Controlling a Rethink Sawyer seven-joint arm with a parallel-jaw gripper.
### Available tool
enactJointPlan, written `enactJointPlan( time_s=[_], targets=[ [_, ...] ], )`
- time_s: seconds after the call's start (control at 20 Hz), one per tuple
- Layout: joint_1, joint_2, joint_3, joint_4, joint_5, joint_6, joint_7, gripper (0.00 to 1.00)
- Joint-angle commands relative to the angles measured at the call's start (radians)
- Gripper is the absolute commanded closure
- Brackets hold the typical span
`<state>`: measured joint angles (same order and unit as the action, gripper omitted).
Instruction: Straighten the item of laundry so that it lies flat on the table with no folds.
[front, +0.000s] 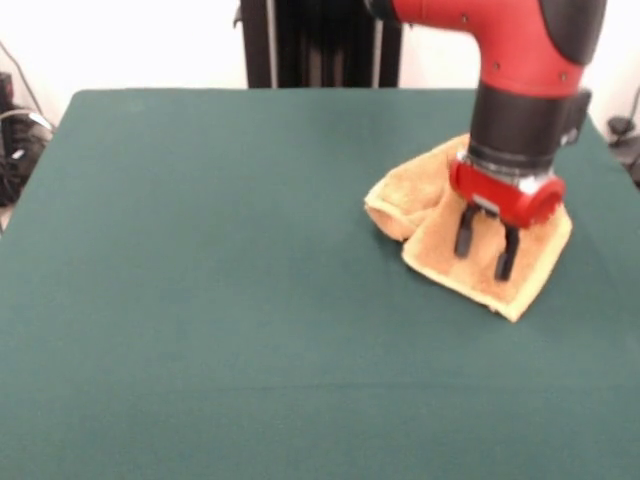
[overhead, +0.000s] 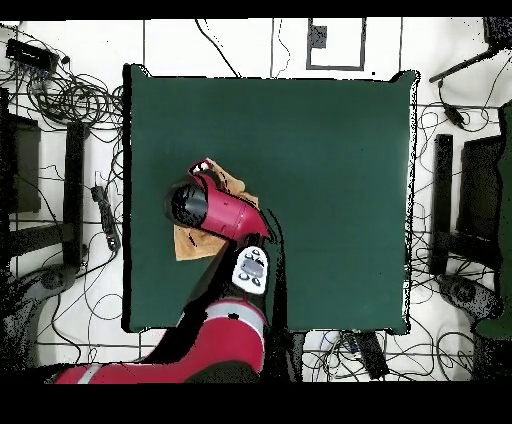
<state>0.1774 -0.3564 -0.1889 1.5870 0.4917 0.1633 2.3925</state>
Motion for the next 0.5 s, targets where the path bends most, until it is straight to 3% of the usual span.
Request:
enactJointPlan(
  time_s=[0.05, 0.25, 0.35, 0.5],
  targets=[
    [0.017, -0.158, -0.028, 0.224, -0.061, 0.290, 0.103, 0.00],
    [0.020, -0.261, -0.071, 0.244, -0.098, 0.382, 0.088, 0.00],
    [-0.031, -0.310, -0.018, 0.311, -0.116, 0.301, 0.031, 0.00],
    [-0.103, -0.275, 0.015, 0.359, -0.212, 0.157, -0.043, 0.00]
  ],
)
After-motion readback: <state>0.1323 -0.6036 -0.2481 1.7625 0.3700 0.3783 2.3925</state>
